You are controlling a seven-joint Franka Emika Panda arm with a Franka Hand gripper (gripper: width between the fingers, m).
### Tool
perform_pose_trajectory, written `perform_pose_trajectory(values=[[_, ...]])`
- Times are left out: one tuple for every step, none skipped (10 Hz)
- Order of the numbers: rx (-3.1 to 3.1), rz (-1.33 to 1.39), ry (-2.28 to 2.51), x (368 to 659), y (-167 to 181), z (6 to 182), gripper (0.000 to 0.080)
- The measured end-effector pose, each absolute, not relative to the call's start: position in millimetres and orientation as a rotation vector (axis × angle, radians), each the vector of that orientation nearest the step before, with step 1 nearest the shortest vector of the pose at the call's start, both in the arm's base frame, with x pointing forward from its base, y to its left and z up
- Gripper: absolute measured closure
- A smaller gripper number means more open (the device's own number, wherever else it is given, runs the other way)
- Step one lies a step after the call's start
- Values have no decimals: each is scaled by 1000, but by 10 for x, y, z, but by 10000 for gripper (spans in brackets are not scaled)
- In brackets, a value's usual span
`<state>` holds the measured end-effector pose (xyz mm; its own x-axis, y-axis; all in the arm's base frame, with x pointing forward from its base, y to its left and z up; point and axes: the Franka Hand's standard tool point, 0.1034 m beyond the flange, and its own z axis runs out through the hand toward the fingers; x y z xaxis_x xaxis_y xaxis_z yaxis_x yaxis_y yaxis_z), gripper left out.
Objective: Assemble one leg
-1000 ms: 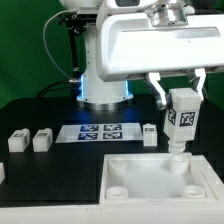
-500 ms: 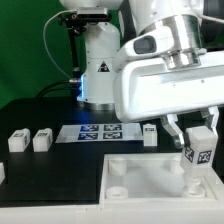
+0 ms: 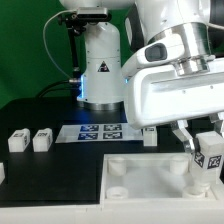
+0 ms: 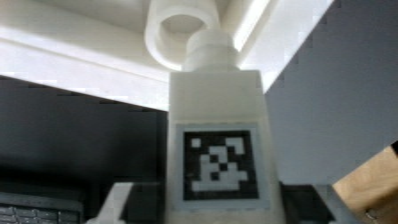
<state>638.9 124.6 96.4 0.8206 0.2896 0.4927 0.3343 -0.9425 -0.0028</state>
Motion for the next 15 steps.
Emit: perform_pose_trajectory(values=[[-2913, -769, -497, 6394, 1230, 965, 506], [-2915, -770, -493, 6398, 1202, 966, 506], [-2919, -770, -487, 6404, 1159, 965, 506], [-2922, -768, -481, 6407, 1114, 950, 506], [-2921, -770, -481, 6407, 1118, 942, 506], [-2922, -762, -480, 6392, 1122, 894, 506], [-2921, -755, -481, 6379, 1139, 839, 506], [-2918, -770, -481, 6391, 1152, 830, 506], [-2918, -771, -481, 6390, 1162, 829, 506], [-2918, -770, -480, 6393, 1160, 830, 506], [-2918, -770, -481, 6392, 1159, 830, 506], [-2918, -770, -481, 6392, 1159, 829, 506], [-2918, -770, -481, 6391, 1159, 829, 325], [-2918, -770, -481, 6391, 1159, 829, 211], [-2918, -770, -481, 6391, 1158, 829, 211]])
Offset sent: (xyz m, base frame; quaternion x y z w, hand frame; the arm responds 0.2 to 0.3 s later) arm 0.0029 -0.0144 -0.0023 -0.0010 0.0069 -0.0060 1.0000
